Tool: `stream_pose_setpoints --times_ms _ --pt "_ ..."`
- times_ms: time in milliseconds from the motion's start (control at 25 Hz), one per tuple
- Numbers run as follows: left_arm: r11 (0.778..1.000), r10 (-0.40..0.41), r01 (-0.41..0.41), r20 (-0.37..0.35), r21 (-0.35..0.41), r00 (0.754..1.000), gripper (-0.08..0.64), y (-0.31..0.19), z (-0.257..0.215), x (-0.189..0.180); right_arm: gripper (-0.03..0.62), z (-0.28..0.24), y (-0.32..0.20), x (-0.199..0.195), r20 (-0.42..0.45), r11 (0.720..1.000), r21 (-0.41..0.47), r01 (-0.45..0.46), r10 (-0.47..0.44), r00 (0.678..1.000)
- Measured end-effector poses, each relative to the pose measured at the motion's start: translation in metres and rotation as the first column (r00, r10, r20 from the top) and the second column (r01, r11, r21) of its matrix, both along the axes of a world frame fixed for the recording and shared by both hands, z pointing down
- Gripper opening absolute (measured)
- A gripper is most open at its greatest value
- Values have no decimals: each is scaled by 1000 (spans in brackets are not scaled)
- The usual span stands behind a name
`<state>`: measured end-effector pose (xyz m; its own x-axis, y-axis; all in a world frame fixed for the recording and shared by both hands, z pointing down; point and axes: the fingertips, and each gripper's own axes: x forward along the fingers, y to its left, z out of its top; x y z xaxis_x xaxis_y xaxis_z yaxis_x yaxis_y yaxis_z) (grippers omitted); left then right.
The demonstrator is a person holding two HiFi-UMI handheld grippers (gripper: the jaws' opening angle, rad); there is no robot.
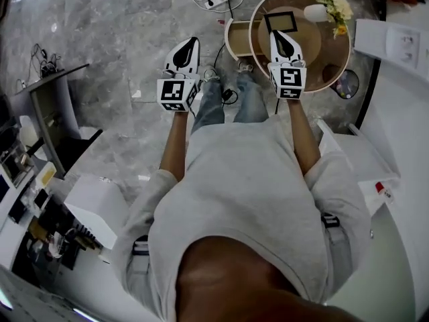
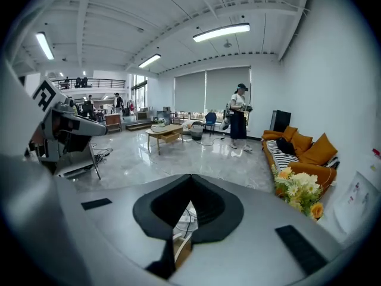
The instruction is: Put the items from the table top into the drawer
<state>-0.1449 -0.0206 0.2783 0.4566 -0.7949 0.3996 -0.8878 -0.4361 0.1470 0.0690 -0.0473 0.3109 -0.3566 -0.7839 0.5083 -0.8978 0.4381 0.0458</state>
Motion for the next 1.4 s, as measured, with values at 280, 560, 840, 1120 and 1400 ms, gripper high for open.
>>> stream_pose_setpoints --times_ms 280,560,840,1120,1400 --pt "990 138 -139 -20 -32 990 15 21 48 -11 23 41 50 -15 -44 993 -51 -109 107 993" --pt "984 158 -160 -32 -77 987 15 40 91 -13 23 92 91 -19 -54 982 -133 -134 128 990" --pt "981 151 -155 -36 -117 988 15 51 138 11 23 142 104 5 -64 971 -197 -135 125 990" --pt "964 202 -207 -43 -168 978 15 64 194 65 23 198 124 60 -96 949 -261 -175 155 983" --pt "936 282 -293 -84 -196 956 15 71 236 137 23 239 141 105 -99 928 -309 -211 189 977"
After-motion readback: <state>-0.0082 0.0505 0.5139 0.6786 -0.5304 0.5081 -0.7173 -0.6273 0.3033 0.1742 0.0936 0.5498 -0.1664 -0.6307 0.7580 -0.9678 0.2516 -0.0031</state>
